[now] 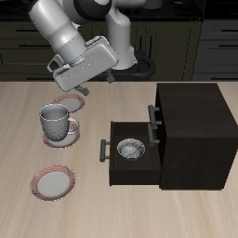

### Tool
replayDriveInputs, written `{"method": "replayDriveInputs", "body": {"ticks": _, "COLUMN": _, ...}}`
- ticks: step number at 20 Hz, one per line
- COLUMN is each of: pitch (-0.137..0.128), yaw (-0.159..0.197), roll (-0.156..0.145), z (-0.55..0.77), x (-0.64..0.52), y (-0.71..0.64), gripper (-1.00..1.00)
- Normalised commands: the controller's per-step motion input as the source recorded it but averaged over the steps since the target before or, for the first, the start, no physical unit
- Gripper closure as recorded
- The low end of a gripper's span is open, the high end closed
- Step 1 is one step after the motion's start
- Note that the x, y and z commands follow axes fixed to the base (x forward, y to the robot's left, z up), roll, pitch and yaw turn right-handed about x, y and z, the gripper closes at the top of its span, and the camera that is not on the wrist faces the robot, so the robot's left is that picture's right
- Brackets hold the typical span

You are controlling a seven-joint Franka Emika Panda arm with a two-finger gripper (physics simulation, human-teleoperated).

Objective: Open the top drawer

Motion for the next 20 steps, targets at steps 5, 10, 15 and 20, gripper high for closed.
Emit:
{"method": "replayDriveInputs", "body": {"ticks": 5, "pitch": -0.021, "yaw": -0.046, "roll": 0.073, "z": -0.04, "x": -0.01, "y": 0.14, "gripper": -1.0}}
{"method": "replayDriveInputs", "body": {"ticks": 10, "pitch": -0.007, "yaw": -0.041, "roll": 0.07, "z": -0.04, "x": 0.01, "y": 0.14, "gripper": -1.0}}
{"method": "replayDriveInputs", "body": {"ticks": 15, "pitch": -0.001, "yaw": -0.028, "roll": 0.054, "z": -0.05, "x": 0.01, "y": 0.11, "gripper": -1.0}}
{"method": "replayDriveInputs", "body": {"ticks": 20, "pitch": -0.021, "yaw": -0.019, "roll": 0.023, "z": 0.0, "x": 0.03, "y": 0.05, "gripper": -1.0}}
